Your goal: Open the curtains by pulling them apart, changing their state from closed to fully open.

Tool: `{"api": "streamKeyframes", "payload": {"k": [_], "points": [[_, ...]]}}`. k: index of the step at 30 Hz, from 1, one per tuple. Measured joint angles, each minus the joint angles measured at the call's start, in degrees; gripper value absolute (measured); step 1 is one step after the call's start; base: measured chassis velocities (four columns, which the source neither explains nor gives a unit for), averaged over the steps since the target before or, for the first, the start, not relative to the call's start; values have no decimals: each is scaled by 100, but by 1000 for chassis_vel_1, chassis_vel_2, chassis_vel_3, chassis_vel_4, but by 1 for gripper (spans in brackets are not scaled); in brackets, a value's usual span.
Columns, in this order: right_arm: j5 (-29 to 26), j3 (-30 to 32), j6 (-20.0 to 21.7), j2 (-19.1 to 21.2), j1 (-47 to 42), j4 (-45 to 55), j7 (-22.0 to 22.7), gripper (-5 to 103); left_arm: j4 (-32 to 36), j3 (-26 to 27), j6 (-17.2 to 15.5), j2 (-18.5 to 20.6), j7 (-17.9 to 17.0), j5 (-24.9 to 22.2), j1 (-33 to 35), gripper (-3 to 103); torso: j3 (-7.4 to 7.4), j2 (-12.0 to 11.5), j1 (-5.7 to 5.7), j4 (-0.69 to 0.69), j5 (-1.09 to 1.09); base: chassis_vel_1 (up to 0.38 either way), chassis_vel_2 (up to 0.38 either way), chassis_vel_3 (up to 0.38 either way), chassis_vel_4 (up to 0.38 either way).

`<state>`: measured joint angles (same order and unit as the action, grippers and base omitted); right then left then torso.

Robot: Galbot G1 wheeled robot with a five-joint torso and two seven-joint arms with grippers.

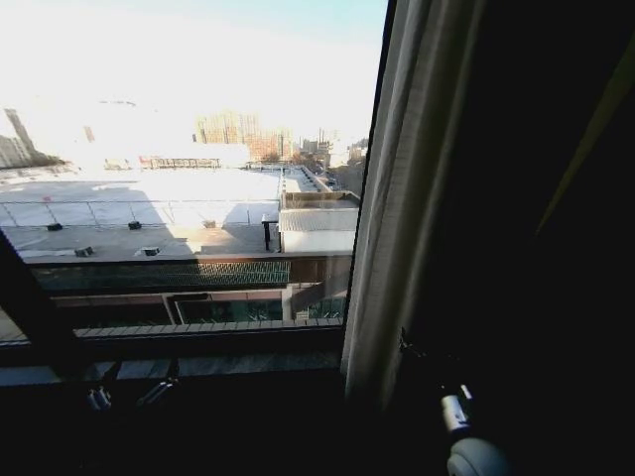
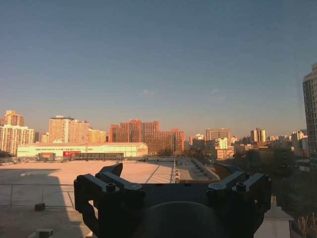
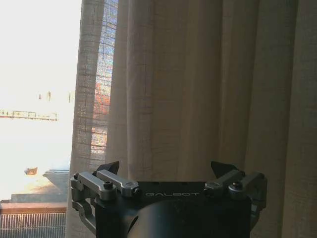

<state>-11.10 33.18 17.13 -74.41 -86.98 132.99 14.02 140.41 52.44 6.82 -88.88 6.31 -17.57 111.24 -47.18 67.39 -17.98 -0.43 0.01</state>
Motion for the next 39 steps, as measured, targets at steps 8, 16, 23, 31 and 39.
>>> {"api": "streamKeyframes", "payload": {"k": [8, 16, 23, 31, 39], "points": [[-19, -577, -49, 5, 889, -590, -283, 100, -42, -20, -17, 12, 1, -7, -25, 100, -1, -1, -1, 0, 1, 0, 0, 0, 0], [183, -839, -386, -30, 1910, -1765, -101, 90, -40, 1, 9, -31, 2, 35, 25, 100, -2, -1, -1, -1, 0, 0, 0, 0, 0], [201, -1059, -402, -82, 2398, -2105, -57, 63, 67, -1, 18, -92, 3, 113, 97, 100, 0, -1, -1, -1, 0, 0, 0, 0, 0], [205, -1077, -402, -87, 2526, -2184, -57, 36, 123, -9, 22, -105, 3, 146, 119, 100, -1, -1, -1, -1, 0, 0, 0, 0, 0], [179, -1124, -402, -60, 2550, -2192, -58, 4, 149, 21, 32, -125, -6, 119, 135, 100, -1, -1, -1, -1, 0, 0, 0, 0, 0]]}}
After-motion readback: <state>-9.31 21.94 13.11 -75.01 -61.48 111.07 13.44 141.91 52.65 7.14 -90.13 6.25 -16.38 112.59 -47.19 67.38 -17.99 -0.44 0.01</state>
